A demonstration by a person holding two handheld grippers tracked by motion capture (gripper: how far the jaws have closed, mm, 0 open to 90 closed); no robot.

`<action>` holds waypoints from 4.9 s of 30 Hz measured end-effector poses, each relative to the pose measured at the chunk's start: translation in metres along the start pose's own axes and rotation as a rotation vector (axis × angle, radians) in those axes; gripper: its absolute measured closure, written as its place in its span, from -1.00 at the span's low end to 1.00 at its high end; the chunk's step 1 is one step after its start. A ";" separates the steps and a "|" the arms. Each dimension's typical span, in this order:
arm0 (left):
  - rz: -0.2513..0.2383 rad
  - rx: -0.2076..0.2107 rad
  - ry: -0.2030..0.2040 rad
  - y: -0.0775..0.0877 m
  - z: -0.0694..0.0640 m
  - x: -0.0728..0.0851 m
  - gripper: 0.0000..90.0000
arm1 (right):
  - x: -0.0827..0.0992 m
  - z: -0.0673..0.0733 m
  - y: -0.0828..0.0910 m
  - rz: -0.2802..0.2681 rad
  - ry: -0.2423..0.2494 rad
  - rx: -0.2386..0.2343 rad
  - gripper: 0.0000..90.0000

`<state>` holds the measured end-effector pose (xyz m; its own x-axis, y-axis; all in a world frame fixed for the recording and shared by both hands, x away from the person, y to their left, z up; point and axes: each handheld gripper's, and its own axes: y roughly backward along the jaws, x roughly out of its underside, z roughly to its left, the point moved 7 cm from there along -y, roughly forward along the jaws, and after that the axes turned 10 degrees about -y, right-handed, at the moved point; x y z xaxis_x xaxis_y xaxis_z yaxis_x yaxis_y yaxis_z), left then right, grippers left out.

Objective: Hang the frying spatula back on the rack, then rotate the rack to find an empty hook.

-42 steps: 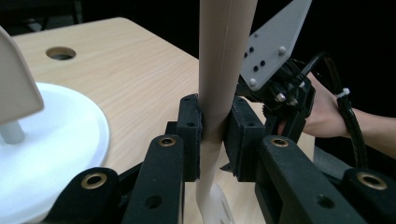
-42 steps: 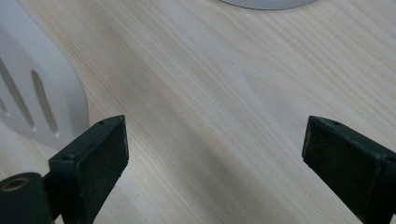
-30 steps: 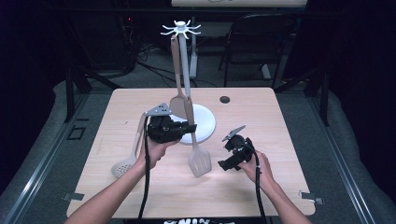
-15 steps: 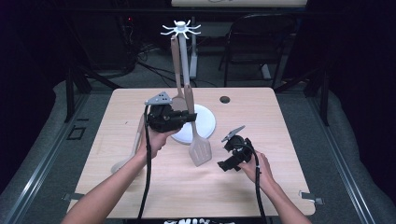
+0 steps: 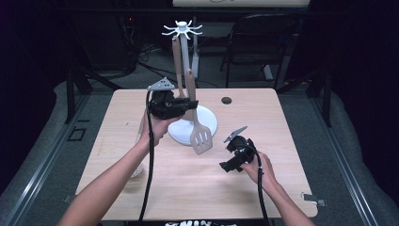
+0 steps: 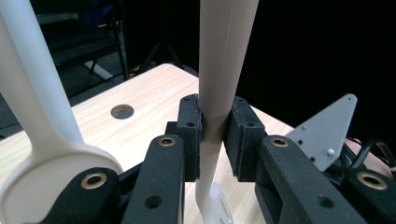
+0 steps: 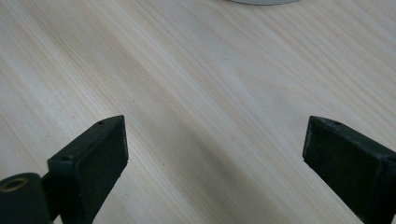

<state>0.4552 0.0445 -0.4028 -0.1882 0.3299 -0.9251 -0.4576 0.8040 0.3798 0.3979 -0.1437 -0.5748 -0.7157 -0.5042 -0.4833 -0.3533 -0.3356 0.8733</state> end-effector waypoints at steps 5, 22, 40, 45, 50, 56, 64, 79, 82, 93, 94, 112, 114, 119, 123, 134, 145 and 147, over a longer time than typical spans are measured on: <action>0.006 -0.007 -0.016 -0.001 0.003 -0.010 0.71 | 0.000 0.000 0.000 -0.002 -0.005 -0.002 -0.85; 0.016 -0.063 -0.056 -0.001 0.024 -0.041 0.71 | 0.001 -0.001 -0.001 0.014 0.007 0.007 -0.85; 0.028 -0.050 -0.038 -0.004 0.044 -0.064 0.71 | 0.001 -0.001 -0.002 0.028 0.015 0.004 -0.85; 0.038 -0.046 -0.015 -0.006 0.048 -0.066 0.71 | 0.002 -0.002 -0.001 0.040 0.024 0.011 -0.85; 0.042 -0.043 0.000 -0.007 0.052 -0.064 0.70 | 0.002 -0.002 -0.002 0.031 0.031 0.010 -0.85; 0.038 -0.041 0.029 -0.008 0.058 -0.061 0.70 | 0.002 -0.002 -0.003 0.038 0.030 0.013 -0.85; 0.039 -0.067 0.037 -0.009 0.065 -0.060 0.68 | 0.002 -0.002 -0.003 0.044 0.034 0.013 -0.85; 0.058 -0.216 -0.061 -0.010 0.066 -0.059 0.68 | 0.003 -0.003 -0.003 0.049 0.037 0.014 -0.82; 0.054 -0.211 -0.057 -0.008 0.065 -0.058 0.64 | 0.003 -0.002 -0.004 0.050 0.036 0.006 -0.82; 0.118 -0.262 -0.139 0.005 0.048 -0.050 0.31 | 0.002 0.000 -0.004 0.046 0.032 0.001 -0.82; 0.123 -0.270 -0.144 0.006 0.047 -0.048 0.29 | 0.002 0.000 -0.004 0.047 0.032 0.000 -0.82; 0.045 -0.318 -0.154 0.053 0.059 -0.063 0.96 | 0.002 0.000 -0.006 0.050 0.030 0.004 -0.82; 0.033 -0.326 -0.155 0.058 0.061 -0.067 0.97 | 0.003 0.000 -0.007 0.050 0.030 0.006 -0.82; 0.020 -0.357 -0.169 0.067 0.067 -0.080 0.97 | 0.003 -0.001 -0.005 0.054 0.031 0.006 -0.82; 0.005 -0.380 -0.168 0.073 0.071 -0.092 0.97 | 0.003 0.001 -0.005 0.048 0.034 0.005 -0.82; 0.001 -0.431 -0.200 0.072 0.076 -0.124 0.98 | 0.003 0.000 -0.005 0.041 0.048 0.003 -0.82; 0.045 -0.497 -0.175 0.061 0.095 -0.132 1.00 | 0.004 -0.002 -0.005 0.056 0.050 0.012 -0.82; 0.052 -0.502 -0.174 0.060 0.097 -0.132 1.00 | 0.004 -0.002 -0.005 0.051 0.045 0.014 -0.82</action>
<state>0.5366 0.0967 -0.2576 -0.0942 0.4742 -0.8754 -0.8188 0.4633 0.3391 0.3979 -0.1453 -0.5812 -0.7051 -0.5562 -0.4399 -0.3253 -0.2976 0.8976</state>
